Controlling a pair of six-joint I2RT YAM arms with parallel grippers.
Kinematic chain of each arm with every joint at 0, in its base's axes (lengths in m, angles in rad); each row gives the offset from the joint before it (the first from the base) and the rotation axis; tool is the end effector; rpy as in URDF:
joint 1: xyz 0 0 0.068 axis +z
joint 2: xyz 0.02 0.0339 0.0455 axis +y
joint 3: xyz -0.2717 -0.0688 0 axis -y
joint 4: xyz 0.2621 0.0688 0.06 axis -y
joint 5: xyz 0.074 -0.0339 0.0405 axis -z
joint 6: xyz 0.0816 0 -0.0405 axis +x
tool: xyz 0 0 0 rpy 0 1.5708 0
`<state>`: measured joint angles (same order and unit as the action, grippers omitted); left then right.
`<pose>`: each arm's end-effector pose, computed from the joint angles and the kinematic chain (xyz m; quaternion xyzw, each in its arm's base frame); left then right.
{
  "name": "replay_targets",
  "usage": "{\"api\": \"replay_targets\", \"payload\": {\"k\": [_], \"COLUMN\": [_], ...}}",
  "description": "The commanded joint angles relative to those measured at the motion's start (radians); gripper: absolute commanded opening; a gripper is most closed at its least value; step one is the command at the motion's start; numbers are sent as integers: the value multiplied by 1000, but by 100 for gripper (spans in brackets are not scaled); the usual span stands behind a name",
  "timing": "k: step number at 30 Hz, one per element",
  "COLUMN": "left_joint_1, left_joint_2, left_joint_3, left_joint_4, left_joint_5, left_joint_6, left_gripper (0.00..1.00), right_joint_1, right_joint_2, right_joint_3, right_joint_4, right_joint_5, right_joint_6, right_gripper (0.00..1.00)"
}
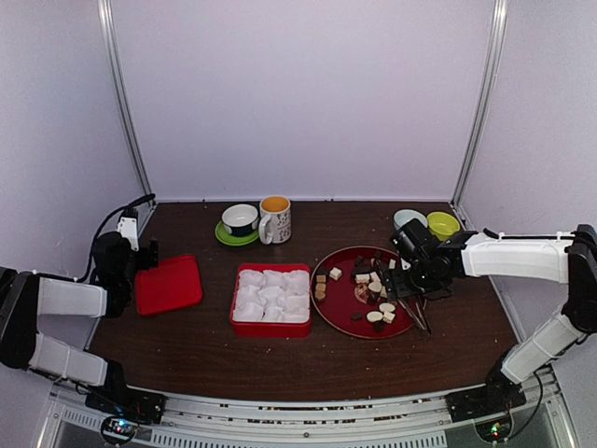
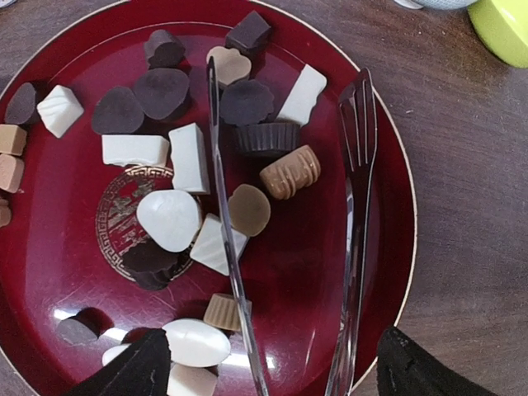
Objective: Pack the chocolate
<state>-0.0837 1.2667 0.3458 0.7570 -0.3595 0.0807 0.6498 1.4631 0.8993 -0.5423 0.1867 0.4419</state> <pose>0.2948 0.0041 0.1758 -0.0536 0.7573 0.1354 0.6366 0.2588 0.1776 0.1564 -0.0792 0.9659 0.0415 0.2430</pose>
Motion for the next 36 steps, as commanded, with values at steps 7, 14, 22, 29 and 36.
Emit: {"api": "replay_targets", "payload": {"k": [7,14,22,29,36], "left_joint_1": [19,49,84,84,84], "left_joint_2": [92,104,159,156,155], "left_joint_3": [-27,-3,-46,-44,-43], "left_joint_4": [225,189,318,311,309], "left_joint_5": [101,150,247,245,246], "left_joint_6": [23,5,0,-2,-1], "left_gripper": [98,98,98,98,98], "right_joint_1": [-45,-61,-65,-65,-65], "right_joint_2": [92,137,158,168,147], "right_joint_3": [32,9,1,-13,-36], "right_joint_4": [21,76,113,143,170], "right_joint_5": [13,-26,-54,-61,-32], "right_joint_6": [42,48,37,34,27], "right_gripper": [80,69,60,59,50]}}
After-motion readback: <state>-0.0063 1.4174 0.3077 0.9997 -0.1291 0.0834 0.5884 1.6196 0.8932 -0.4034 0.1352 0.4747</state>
